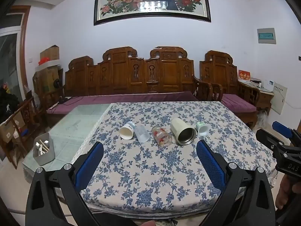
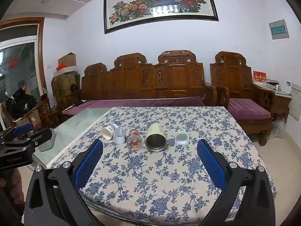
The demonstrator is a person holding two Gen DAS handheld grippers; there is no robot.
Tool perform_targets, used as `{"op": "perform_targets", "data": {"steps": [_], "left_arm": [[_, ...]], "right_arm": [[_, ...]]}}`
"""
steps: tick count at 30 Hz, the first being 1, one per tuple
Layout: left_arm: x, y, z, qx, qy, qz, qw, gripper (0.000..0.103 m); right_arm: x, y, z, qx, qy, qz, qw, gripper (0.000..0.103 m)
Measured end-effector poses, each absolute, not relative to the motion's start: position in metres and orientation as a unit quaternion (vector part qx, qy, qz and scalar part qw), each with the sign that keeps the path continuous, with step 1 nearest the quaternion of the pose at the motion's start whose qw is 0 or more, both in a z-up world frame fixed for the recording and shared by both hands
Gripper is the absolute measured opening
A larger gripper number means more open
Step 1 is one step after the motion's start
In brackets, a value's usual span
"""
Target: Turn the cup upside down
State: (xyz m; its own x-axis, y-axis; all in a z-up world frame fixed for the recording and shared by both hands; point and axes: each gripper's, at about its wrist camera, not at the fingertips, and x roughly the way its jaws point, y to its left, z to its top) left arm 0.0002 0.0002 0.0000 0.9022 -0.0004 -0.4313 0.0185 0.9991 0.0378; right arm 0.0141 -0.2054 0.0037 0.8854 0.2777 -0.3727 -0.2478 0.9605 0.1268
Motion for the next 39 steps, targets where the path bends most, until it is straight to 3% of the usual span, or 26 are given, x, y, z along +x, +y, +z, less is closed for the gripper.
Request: {"op": "perform_targets", "data": {"steps": [39], "left_arm": [[-0.005, -0.007, 0.011, 0.01, 0.2, -0.017, 0.98, 0.095]], "right_arm": [[0.016, -0.209, 0.006, 0.043, 0.196, 0.132, 0.971, 0.101]]}}
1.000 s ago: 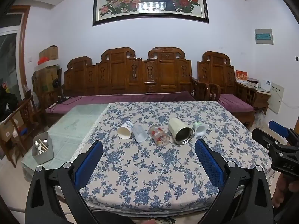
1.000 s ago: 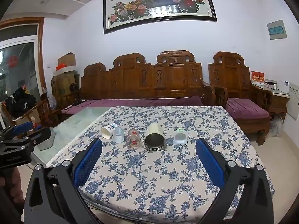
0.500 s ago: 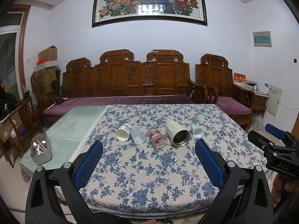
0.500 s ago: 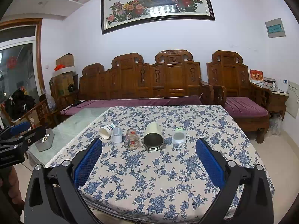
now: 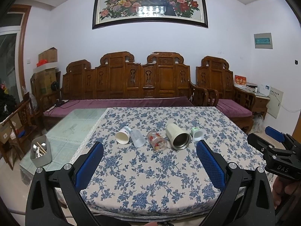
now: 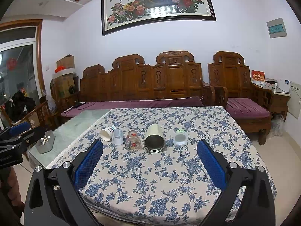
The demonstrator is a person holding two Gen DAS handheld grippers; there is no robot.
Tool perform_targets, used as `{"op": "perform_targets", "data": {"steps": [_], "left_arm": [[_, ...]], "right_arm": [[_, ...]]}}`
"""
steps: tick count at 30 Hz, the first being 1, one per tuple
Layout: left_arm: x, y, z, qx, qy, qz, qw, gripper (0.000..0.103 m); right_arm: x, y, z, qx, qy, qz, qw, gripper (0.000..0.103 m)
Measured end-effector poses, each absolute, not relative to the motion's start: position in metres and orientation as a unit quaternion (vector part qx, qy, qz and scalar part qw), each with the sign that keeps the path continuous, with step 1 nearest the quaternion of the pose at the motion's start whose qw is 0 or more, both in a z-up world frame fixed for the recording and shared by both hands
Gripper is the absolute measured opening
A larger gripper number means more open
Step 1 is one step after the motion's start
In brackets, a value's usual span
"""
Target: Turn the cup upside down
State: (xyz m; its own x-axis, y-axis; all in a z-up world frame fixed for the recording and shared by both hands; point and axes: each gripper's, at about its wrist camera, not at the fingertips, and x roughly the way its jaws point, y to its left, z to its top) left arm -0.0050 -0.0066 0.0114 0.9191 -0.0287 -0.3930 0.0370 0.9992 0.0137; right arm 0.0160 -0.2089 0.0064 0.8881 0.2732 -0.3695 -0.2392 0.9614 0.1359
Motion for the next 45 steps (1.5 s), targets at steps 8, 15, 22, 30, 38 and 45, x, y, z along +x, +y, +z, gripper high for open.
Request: {"op": "perform_targets", "data": {"steps": [8, 15, 22, 30, 38, 45], "left_arm": [[-0.0053, -0.0066, 0.011, 0.011, 0.2, -0.016, 0.98, 0.095], [-0.0054, -0.0067, 0.0109, 0.011, 0.2, -0.017, 0.98, 0.095], [-0.0056, -0.007, 0.0106, 0.011, 0.2, -0.016, 0.98, 0.095], [-0.0056, -0.0072, 0.0103, 0.011, 0.2, -0.016, 0.98, 0.095], [-0.0061, -0.0078, 0.0104, 0.011, 0.199, -0.017, 0.98, 0.095], [-0.007, -0.0081, 0.0103, 0.011, 0.199, -0.018, 0.98, 0.095]], "right_arm": [[0.0159, -0.2097, 0.0063, 0.044, 0.196, 0.132, 0.971, 0.101], [0.0134, -0.2083, 0.006, 0.045, 0.195, 0.131, 0.971, 0.101], [0.0128, -0.2091, 0.0082, 0.046, 0.197, 0.13, 0.971, 0.101], [0.0128, -0.2091, 0.0084, 0.048, 0.196, 0.131, 0.971, 0.101], [0.0127, -0.2091, 0.0088, 0.048, 0.196, 0.131, 0.971, 0.101], [0.0129, -0.2096, 0.0087, 0.048, 0.196, 0.131, 0.971, 0.101]]}}
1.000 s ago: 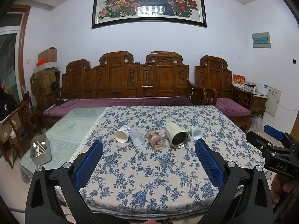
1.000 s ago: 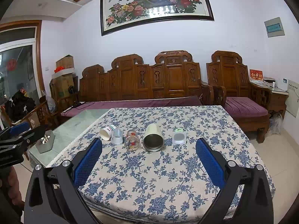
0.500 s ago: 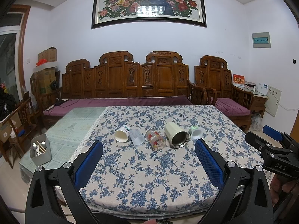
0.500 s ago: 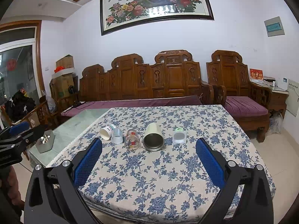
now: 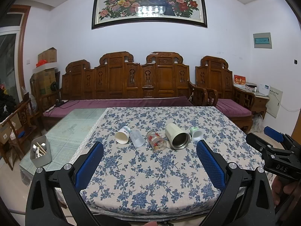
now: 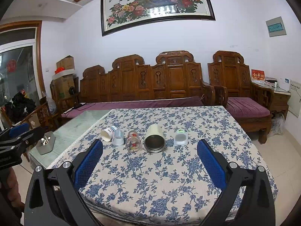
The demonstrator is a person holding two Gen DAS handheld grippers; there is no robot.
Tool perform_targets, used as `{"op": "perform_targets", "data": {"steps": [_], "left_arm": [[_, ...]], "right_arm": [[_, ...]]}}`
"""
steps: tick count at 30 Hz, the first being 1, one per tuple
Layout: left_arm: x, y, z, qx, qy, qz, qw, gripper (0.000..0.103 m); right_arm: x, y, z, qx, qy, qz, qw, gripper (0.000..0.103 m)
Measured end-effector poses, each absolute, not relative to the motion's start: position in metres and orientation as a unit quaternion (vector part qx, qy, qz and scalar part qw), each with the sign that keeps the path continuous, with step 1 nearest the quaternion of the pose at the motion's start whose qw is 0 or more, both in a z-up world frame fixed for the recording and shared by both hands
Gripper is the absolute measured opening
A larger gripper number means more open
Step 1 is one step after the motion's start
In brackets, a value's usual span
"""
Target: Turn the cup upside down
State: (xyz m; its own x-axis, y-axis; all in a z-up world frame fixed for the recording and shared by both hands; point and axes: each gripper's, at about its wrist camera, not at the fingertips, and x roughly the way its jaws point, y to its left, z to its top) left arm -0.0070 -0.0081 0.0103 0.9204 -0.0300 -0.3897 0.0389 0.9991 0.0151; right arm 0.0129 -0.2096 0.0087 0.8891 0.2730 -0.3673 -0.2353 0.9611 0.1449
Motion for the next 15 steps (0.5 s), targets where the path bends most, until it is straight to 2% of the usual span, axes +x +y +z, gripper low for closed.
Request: {"op": "perform_targets", "data": {"steps": [15], "left_arm": [[0.029, -0.011, -0.003, 0.032, 0.238, -0.027, 0.97, 0.095]], "right_arm": [[0.056, -0.207, -0.007, 0.039, 0.237, 0.152, 0.959, 0.101]]}}
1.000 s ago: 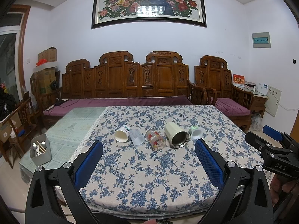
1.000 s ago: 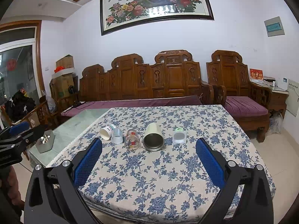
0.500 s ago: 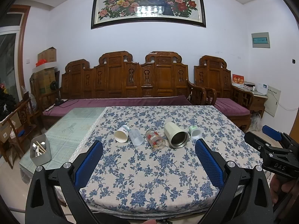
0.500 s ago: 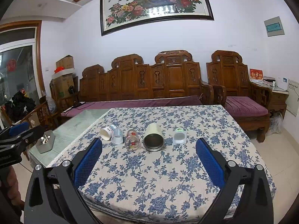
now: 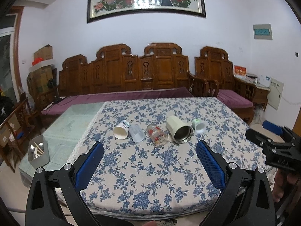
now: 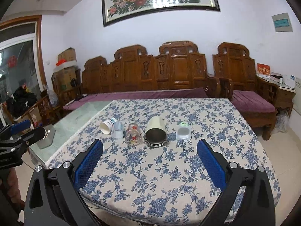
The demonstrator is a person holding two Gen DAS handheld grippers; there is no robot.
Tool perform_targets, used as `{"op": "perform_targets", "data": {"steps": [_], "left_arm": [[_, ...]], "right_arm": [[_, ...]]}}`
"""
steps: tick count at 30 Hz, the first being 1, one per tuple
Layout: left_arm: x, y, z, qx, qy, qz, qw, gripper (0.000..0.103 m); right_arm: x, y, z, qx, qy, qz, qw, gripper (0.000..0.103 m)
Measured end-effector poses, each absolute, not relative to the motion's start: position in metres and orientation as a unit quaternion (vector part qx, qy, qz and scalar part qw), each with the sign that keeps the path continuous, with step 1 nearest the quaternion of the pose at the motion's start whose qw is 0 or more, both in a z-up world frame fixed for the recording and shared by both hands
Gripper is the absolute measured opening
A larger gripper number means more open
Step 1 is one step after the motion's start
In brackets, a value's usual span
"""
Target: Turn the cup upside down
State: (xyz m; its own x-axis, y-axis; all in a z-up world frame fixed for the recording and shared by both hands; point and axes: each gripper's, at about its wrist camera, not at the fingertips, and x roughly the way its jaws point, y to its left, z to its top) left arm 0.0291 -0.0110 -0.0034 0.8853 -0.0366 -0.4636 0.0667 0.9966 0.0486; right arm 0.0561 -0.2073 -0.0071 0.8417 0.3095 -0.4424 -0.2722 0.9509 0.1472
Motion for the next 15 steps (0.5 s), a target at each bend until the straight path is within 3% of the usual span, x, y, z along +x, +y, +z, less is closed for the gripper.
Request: {"op": "perform_targets", "data": {"steps": [15], "left_arm": [[0.123, -0.026, -0.028, 0.053, 0.31, -0.093, 0.945, 0.095]], "right_arm": [[0.197, -0.226, -0.057, 0.015, 0.346, 0.141, 0.928, 0.084]]}}
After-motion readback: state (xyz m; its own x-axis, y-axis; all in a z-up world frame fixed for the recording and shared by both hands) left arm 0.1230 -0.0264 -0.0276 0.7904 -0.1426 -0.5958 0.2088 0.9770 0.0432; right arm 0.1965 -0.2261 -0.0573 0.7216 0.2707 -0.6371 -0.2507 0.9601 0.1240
